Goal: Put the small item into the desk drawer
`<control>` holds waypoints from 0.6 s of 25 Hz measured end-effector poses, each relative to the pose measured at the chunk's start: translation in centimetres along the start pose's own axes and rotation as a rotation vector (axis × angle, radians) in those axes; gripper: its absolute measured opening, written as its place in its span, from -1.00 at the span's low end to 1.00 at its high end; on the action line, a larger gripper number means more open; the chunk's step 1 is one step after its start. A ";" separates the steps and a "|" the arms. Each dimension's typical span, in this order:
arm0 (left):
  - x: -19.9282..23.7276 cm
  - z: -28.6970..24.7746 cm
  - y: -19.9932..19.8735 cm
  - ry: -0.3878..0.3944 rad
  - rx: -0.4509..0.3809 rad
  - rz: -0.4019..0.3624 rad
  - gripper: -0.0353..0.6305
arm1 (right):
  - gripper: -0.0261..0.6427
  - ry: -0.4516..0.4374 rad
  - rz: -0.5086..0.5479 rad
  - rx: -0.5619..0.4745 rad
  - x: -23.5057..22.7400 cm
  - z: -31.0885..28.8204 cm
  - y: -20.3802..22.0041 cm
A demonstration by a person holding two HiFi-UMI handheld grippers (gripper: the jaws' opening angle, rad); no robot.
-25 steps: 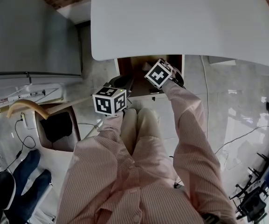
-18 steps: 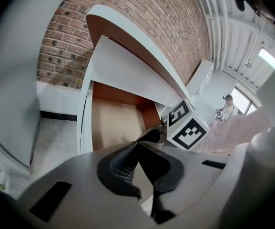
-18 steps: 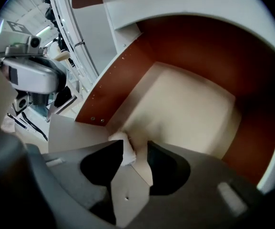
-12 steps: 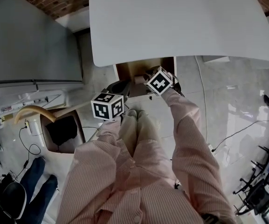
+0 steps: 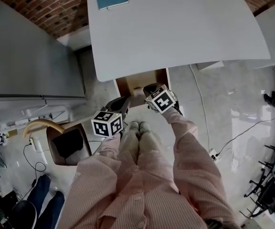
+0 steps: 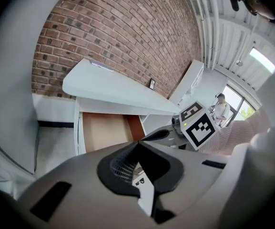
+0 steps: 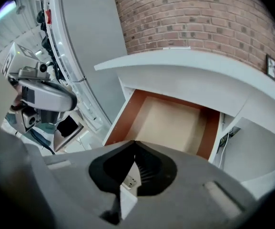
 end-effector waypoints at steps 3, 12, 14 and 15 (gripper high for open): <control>-1.4 1.2 -0.6 0.014 -0.009 -0.023 -0.90 | -0.90 0.004 -0.059 -0.064 0.8 2.1 -0.8; -5.0 5.3 -3.1 0.042 -0.100 -0.068 -0.90 | -0.90 0.119 -0.118 -0.253 1.1 8.9 -4.1; -5.7 6.5 -3.8 0.042 -0.126 -0.081 -0.90 | -0.90 0.131 -0.134 -0.294 1.5 10.4 -4.9; -5.9 7.0 -4.1 0.042 -0.139 -0.088 -0.90 | -0.90 0.135 -0.141 -0.318 1.7 11.2 -5.3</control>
Point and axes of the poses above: the fingertips, and each gripper's own axes: z backward along the fingers, x to its left, y out of its underside, the point moved 2 cm from there along z, backward along the fingers, and after that the axes turned 14 degrees about z, right-handed, at the moved point
